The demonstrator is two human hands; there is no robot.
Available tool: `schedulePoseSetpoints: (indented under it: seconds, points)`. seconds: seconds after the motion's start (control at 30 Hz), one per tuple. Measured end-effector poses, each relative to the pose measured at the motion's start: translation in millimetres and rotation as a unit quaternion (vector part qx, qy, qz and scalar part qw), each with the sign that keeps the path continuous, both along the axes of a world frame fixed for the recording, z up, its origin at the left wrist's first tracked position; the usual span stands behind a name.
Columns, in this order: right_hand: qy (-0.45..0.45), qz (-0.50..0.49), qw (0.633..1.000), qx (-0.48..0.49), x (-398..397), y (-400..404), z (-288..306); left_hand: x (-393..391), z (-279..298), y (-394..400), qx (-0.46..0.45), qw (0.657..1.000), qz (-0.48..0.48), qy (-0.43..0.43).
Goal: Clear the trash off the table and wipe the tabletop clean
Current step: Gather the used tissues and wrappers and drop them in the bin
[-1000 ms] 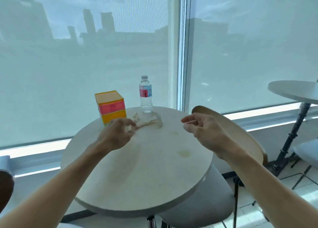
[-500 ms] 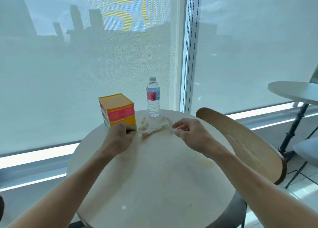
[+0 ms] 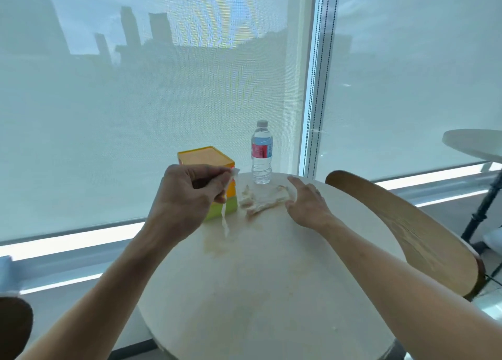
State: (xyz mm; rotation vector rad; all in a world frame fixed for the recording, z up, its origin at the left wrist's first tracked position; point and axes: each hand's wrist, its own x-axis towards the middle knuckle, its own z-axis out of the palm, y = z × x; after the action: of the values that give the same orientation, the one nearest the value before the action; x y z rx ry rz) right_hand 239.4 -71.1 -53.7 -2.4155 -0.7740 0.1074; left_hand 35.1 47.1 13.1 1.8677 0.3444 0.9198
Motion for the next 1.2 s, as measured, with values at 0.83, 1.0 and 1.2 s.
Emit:
schedulePoseSetpoints:
  seconds: [0.83,1.0,1.2]
  points:
    - [0.106,0.238,0.911,0.321,-91,-20,83,5,-5,-14,0.053,0.997,-0.043,0.046]
    - [0.153,0.248,0.9,0.324,-82,-11,86,-4,-6,-6,0.082,0.996,0.032,0.035]
    - [0.107,0.13,0.956,0.24,-46,34,37,-22,-4,4,0.073,0.994,0.065,0.047]
